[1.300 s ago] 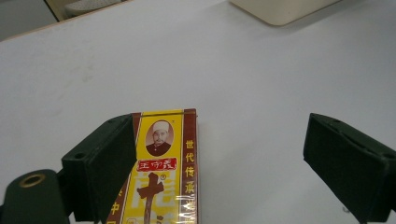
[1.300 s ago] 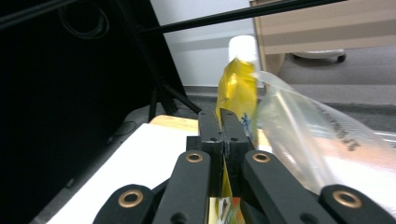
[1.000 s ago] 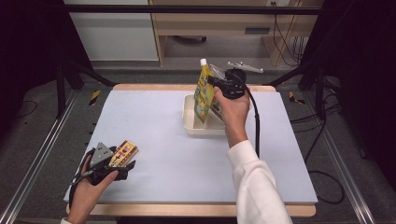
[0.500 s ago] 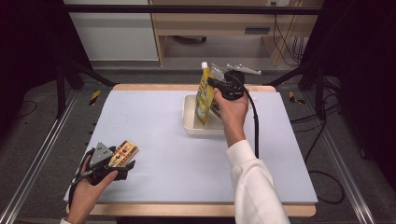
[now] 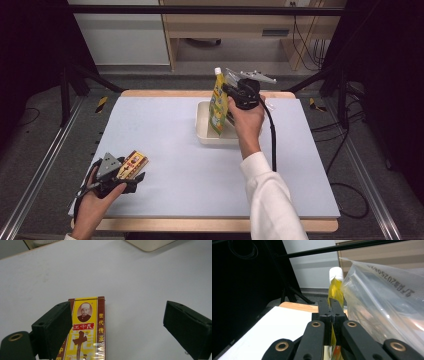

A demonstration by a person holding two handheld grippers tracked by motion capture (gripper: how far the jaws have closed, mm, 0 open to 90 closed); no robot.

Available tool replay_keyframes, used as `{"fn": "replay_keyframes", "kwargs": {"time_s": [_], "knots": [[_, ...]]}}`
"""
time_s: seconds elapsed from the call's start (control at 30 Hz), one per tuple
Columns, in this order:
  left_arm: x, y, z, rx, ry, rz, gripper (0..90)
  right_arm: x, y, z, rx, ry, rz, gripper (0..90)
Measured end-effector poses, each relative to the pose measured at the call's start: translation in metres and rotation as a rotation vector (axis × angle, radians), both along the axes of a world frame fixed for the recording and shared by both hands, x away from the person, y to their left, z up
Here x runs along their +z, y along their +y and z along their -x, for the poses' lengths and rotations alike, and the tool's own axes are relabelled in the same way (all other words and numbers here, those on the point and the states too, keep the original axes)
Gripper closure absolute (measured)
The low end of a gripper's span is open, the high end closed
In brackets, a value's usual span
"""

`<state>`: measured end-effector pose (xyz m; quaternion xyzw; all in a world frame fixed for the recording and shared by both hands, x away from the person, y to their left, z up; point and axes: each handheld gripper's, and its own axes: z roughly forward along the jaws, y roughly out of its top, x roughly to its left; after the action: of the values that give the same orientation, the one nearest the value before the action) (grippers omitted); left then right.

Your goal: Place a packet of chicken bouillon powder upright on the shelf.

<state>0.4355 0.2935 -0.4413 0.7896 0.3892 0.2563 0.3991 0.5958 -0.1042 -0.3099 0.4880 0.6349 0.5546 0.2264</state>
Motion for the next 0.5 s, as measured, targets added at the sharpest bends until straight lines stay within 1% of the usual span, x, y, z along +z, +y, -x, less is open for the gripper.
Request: {"fn": "replay_keyframes", "kwargs": {"time_s": [0.1,0.17,0.33,0.5], "knots": [[-0.0002,0.0000,-0.0002,-0.001,0.002,-0.001,8.2,-0.0016,0.0020,0.0010,-0.009,-0.011,0.031,90.0],[-0.0004,-0.0003,-0.0001,-0.002,0.004,-0.002,8.2,-0.0023,0.0029,0.0016,-0.010,-0.020,0.038,90.0],[-0.0008,-0.0011,-0.0002,-0.006,0.006,-0.006,8.2,-0.0033,0.0046,0.0021,-0.010,-0.025,0.051,90.0],[-0.0008,-0.0015,-0.0002,-0.009,0.004,-0.010,8.2,-0.0064,0.0077,0.0042,-0.005,-0.029,0.077,90.0]]}}
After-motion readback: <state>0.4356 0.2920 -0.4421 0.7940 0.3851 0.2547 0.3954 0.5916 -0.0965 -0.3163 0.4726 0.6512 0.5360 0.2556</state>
